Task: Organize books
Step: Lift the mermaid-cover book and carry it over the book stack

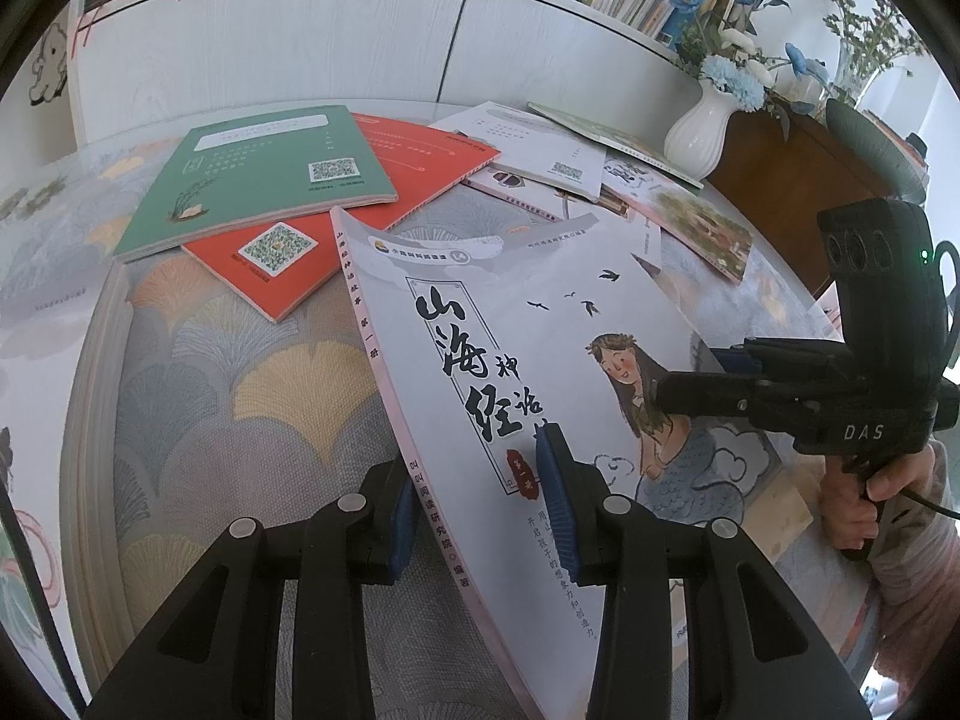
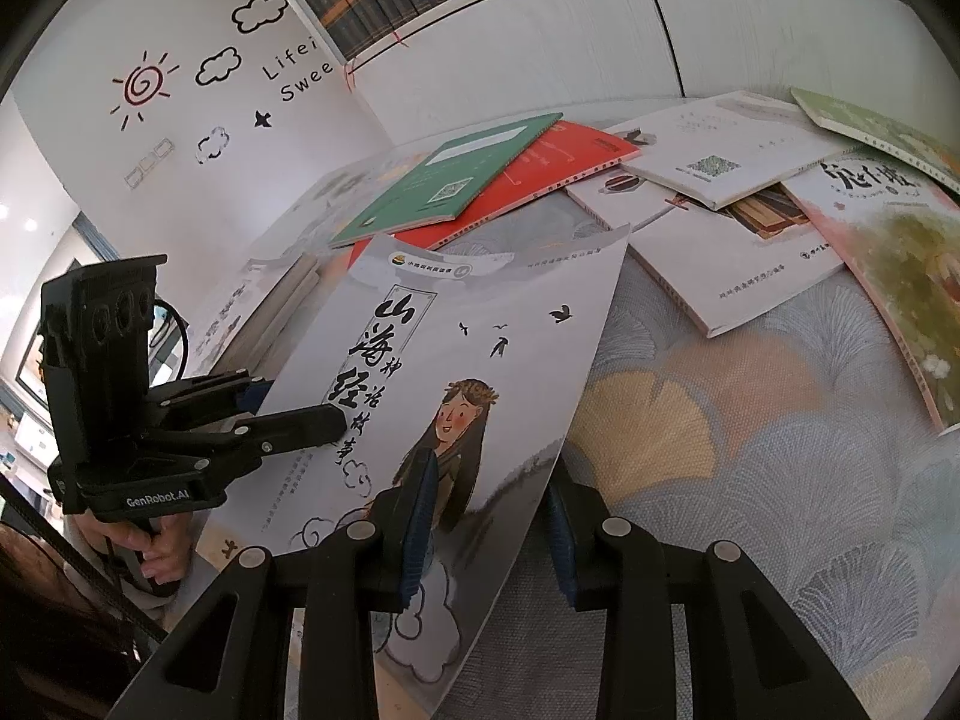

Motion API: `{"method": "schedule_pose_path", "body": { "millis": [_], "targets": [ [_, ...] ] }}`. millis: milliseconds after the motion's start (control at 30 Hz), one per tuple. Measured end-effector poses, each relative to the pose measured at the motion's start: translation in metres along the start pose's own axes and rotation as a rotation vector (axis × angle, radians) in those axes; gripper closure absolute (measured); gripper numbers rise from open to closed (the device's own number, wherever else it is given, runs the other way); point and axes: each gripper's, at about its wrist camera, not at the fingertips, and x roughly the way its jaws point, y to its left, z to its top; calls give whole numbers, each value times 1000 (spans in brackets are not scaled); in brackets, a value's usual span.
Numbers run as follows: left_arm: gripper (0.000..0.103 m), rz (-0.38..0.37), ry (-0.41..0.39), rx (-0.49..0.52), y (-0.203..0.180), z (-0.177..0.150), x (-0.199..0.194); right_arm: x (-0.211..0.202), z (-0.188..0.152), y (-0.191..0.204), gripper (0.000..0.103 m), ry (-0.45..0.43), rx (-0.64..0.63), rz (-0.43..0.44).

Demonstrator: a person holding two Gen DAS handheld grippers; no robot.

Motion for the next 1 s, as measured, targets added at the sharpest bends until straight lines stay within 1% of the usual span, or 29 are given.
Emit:
{"method": "schedule_pose_path", "body": {
  "millis": [167,200,267,367,400,500,567,633,700,767,833,867,933,1000],
  "targets": [
    [66,0,4,-3,1,1,1,0,0,3,72,-2,14,-23],
    [67,0,4,-3,1,1,1,0,0,3,73,-2,23,-31],
    [71,-6,11,-15,2,3,1,-2,1,2,79,4,65,-37],
    [75,-18,38,-60,7,7,-2,-7,4,2,86,9,116,-36],
    [75,-15,51,-71,8,8,-3,-9,4,5,87,9,121,-33],
    [75,17,85,-60,4,8,-9,-13,4,15,90,28,147,-21],
    [75,16,103,-63,2,8,-15,-17,5,20,91,27,174,-4],
    [75,-1,90,-68,1,9,-29,-24,9,29,91,12,175,-16],
    [75,10,73,-50,0,13,-41,-32,14,42,91,0,143,-36],
    [75,15,66,-51,3,16,-52,-38,20,53,91,1,147,-24],
    [75,10,70,-57,9,20,-63,-42,25,65,91,0,132,-32],
    [75,9,59,-64,13,21,-69,-43,27,74,91,-1,112,-41],
    [75,28,30,-77,26,24,-85,-43,34,93,90,8,75,-51],
    [75,46,9,-94,39,25,-99,-41,40,111,90,19,58,-30]
  ]
}}
